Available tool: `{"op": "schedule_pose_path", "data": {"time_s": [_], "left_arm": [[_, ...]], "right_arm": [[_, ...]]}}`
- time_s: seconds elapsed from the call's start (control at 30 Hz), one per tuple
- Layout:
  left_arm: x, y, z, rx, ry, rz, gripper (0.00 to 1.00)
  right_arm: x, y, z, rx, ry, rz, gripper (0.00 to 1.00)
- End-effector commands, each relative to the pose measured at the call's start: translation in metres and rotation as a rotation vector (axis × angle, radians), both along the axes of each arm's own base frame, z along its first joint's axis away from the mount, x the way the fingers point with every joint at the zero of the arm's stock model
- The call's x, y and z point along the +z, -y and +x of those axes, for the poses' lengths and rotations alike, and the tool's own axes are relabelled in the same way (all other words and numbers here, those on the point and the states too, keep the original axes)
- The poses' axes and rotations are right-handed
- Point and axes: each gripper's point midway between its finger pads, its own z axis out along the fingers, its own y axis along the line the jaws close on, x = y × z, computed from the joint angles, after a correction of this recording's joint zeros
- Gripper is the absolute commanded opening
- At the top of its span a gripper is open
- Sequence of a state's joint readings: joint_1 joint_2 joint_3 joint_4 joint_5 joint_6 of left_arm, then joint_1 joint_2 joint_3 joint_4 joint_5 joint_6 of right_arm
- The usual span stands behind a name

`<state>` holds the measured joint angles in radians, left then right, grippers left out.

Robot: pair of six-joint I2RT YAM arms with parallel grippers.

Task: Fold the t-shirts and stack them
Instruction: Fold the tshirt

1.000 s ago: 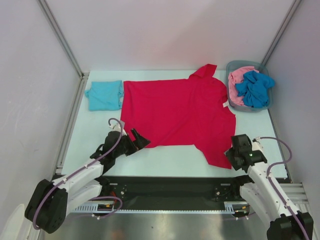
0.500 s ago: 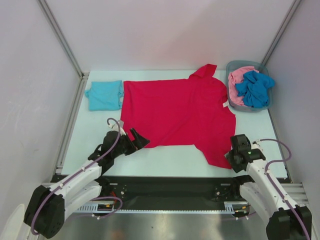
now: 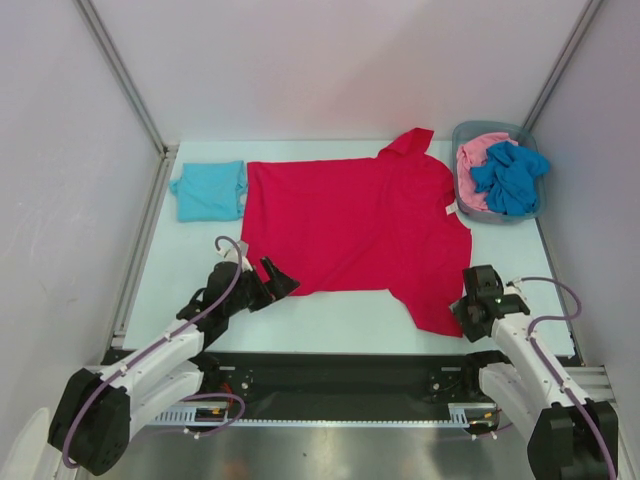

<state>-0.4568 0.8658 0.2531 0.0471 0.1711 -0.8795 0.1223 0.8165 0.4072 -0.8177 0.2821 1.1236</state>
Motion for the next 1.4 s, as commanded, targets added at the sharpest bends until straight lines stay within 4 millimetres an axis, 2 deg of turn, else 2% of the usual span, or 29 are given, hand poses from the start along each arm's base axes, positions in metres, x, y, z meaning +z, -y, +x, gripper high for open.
{"op": "schedule_pose_path", "data": {"time_s": [0.0,0.3,0.4,0.47,0.57,0.9,1.13,1.37], "left_arm": [[0.021,0.004,0.011,-0.014,0.063,-0.013,1.00],[0.027,0.001,0.011,-0.012,0.068,-0.009,1.00],[0.026,-0.001,0.010,-0.008,0.068,-0.003,1.00],[0.023,-0.005,0.008,0.004,0.051,0.011,1.00],[0.016,-0.011,0.008,0.035,0.026,0.039,1.00],[-0.011,-0.053,0.009,0.192,-0.100,0.265,1.00],[-0.015,-0.066,0.009,0.255,-0.118,0.267,1.00],[-0.031,-0.088,0.001,0.320,-0.173,0.235,1.00]], "right_arm": [[0.002,-0.003,0.011,0.002,0.039,0.018,0.54],[0.003,-0.012,0.027,0.025,0.114,0.098,0.53],[0.005,-0.012,0.033,0.028,0.126,0.094,0.46],[0.005,-0.012,0.033,0.032,0.121,0.093,0.33],[0.008,-0.012,0.036,0.037,0.135,0.093,0.27],[0.013,-0.013,0.038,0.051,0.158,0.096,0.31],[0.014,-0.013,0.039,0.058,0.164,0.103,0.31],[0.014,-0.010,0.042,0.064,0.169,0.103,0.32]]}}
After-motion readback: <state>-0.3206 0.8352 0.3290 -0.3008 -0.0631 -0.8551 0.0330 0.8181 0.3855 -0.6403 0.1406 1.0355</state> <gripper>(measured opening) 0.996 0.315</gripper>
